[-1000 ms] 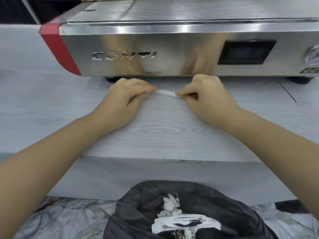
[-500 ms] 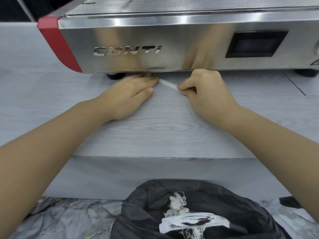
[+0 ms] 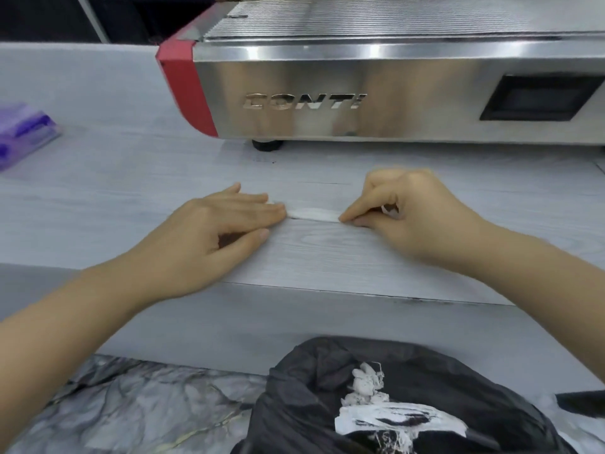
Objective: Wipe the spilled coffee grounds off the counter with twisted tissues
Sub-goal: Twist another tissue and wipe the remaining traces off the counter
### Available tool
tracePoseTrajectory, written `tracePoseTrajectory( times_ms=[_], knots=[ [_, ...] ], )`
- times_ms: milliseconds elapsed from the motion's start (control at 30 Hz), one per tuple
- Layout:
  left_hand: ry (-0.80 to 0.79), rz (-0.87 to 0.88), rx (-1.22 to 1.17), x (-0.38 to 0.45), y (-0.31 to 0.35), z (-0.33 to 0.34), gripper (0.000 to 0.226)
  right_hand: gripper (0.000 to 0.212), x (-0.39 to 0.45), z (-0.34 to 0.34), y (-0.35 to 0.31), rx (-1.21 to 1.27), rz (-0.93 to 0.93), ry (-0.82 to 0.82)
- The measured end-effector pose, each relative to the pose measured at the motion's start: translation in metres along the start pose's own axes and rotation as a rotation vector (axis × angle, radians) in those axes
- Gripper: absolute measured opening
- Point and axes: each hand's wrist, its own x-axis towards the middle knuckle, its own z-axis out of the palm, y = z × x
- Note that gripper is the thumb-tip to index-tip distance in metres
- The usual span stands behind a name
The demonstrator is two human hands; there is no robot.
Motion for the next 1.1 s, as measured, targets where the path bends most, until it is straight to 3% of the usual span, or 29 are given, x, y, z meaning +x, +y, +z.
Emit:
tracePoseTrajectory(
  times_ms=[200,400,533,667,800,967,1100],
  knots=[
    [0.17,-0.014,-0.092,-0.029,0.003,0.003,0.029,0.018,-0.001,0.004,-0.011,0.085,-0.036,-0.044],
    [0.431,-0.304,-0.303,0.008,-0.015,-0.003,0.02,0.015,0.027,0.021,-0.01,0.04,0.036,0.217],
    [0.509,-0.296,-0.246,0.044,-0.042,-0.007,0.02,0.021,0.047,0.03,-0.005,-0.016,0.106,0.336],
    [0.43,-0.183,-0.124,0.06,-0.058,-0.005,0.022,0.028,0.053,0.036,0.002,-0.111,0.022,0.24],
    [0.209,-0.013,0.138,0.061,-0.07,-0.005,0.036,0.028,0.055,0.036,0.011,-0.267,-0.014,0.149],
    [0.042,0.011,0.166,0.066,-0.071,-0.006,0.046,0.029,0.057,0.035,0.013,-0.331,0.033,0.125],
    [0.035,-0.001,0.181,0.059,-0.074,-0.01,0.046,0.029,0.058,0.035,0.009,-0.298,0.026,0.122]
  ],
)
